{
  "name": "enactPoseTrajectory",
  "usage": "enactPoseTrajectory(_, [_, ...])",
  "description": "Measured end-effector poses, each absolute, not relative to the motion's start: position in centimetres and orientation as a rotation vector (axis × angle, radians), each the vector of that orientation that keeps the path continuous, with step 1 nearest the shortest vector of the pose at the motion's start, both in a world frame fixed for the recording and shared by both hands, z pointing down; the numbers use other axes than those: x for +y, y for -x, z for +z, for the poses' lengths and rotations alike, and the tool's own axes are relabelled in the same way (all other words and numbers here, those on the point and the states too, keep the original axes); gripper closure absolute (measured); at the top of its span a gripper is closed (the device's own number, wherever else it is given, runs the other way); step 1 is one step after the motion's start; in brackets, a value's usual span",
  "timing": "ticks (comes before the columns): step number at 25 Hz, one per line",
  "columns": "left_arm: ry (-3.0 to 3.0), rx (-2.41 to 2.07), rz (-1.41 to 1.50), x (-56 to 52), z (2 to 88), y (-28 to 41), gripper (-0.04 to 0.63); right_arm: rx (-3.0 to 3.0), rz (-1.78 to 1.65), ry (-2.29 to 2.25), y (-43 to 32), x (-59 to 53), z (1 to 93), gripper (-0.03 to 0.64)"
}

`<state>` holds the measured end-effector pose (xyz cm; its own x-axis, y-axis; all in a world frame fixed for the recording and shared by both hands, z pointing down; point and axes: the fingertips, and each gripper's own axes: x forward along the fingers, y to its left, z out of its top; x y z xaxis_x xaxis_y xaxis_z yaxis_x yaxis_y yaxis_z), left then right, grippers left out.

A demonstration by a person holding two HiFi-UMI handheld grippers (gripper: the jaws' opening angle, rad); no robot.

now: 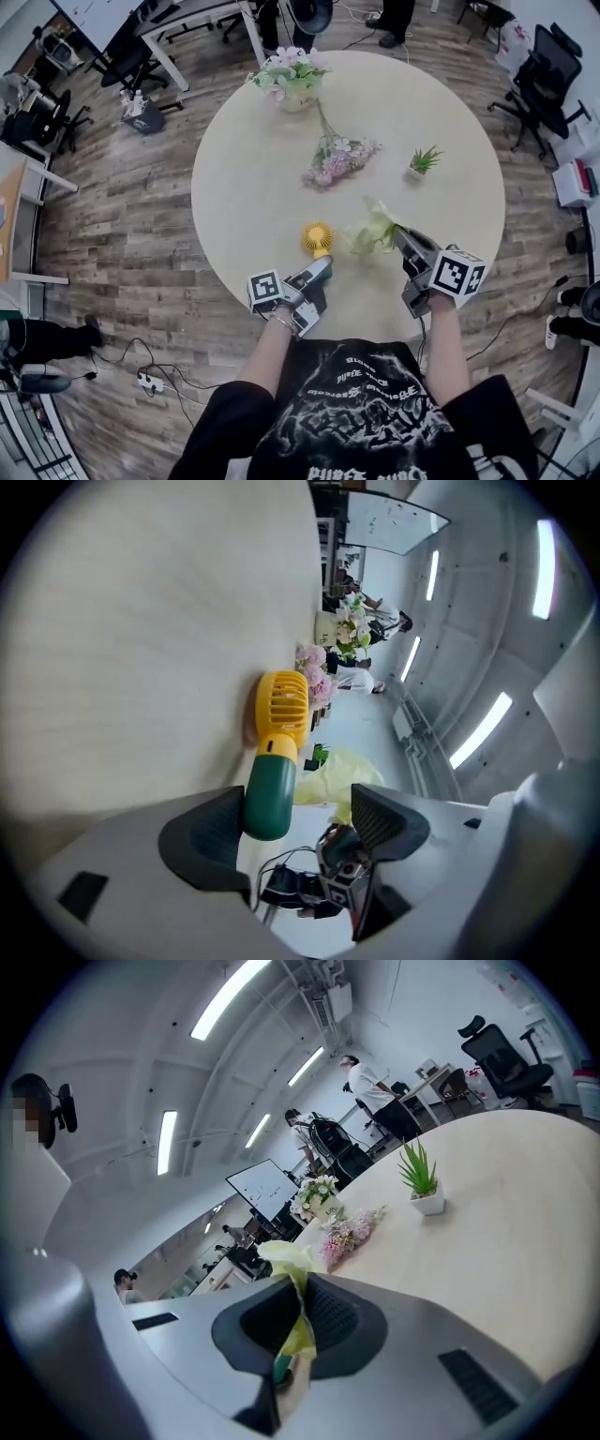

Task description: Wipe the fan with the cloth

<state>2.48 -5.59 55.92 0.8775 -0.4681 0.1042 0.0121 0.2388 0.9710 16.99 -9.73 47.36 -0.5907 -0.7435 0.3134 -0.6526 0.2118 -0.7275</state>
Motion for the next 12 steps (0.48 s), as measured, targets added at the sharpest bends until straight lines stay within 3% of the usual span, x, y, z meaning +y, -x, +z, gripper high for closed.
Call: enactPoseTrajectory(12, [-1.826,-0.893,0.449,-4.1,58.2,0.8,0.224,2.452,-1.341,1.302,-15.1,-11.1,47.6,0.594])
